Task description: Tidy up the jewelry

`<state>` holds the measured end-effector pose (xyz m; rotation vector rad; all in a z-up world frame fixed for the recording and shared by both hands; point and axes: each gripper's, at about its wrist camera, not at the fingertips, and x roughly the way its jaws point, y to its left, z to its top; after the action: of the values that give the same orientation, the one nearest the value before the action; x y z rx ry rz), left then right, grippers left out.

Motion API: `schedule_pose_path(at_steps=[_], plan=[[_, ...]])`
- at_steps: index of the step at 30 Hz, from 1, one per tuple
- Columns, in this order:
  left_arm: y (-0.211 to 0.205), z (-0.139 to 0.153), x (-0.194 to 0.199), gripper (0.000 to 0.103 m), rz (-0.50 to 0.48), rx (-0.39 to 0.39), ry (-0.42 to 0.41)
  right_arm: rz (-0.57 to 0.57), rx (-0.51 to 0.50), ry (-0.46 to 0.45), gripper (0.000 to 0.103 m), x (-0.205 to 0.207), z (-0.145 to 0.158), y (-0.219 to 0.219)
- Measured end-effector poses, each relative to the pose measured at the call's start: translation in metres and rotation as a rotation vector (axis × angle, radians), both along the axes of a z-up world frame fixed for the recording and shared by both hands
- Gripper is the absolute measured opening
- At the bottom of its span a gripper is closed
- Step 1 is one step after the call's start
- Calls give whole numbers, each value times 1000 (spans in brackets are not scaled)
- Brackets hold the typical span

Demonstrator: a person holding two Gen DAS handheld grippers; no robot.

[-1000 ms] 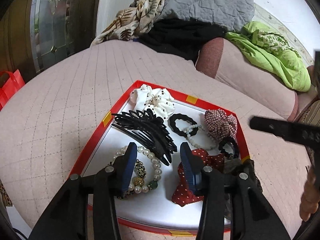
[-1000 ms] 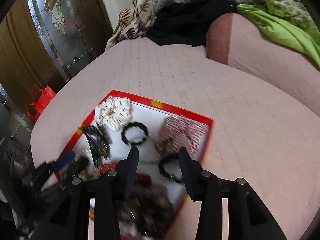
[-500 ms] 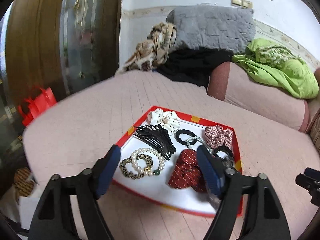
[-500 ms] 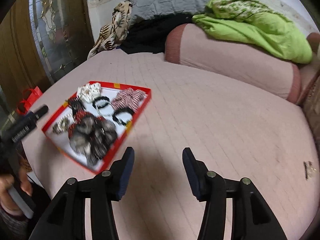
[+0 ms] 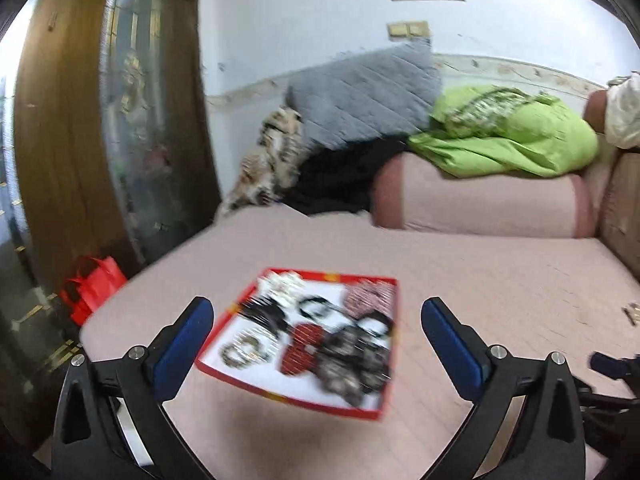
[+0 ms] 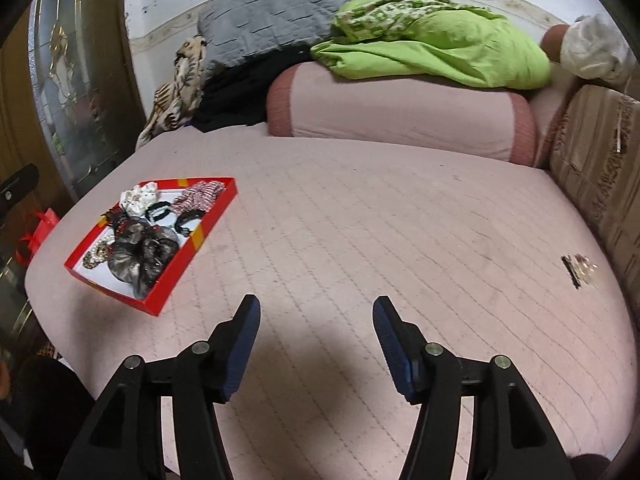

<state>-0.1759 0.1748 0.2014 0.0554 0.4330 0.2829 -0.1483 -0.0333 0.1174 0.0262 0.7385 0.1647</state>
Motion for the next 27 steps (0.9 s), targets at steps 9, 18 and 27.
schedule_pose_path(at_steps=[9, 18, 27], plan=[[-28, -25, 10, 103, -80, -9, 185, -6, 0, -13, 70, -6, 3, 1], [-7, -40, 16, 103, -75, -103, 265, 24, -27, 20, 71, -8, -6, 17], [3, -48, 20, 103, -70, -141, 288, 42, -51, 42, 72, -8, -11, 28]])
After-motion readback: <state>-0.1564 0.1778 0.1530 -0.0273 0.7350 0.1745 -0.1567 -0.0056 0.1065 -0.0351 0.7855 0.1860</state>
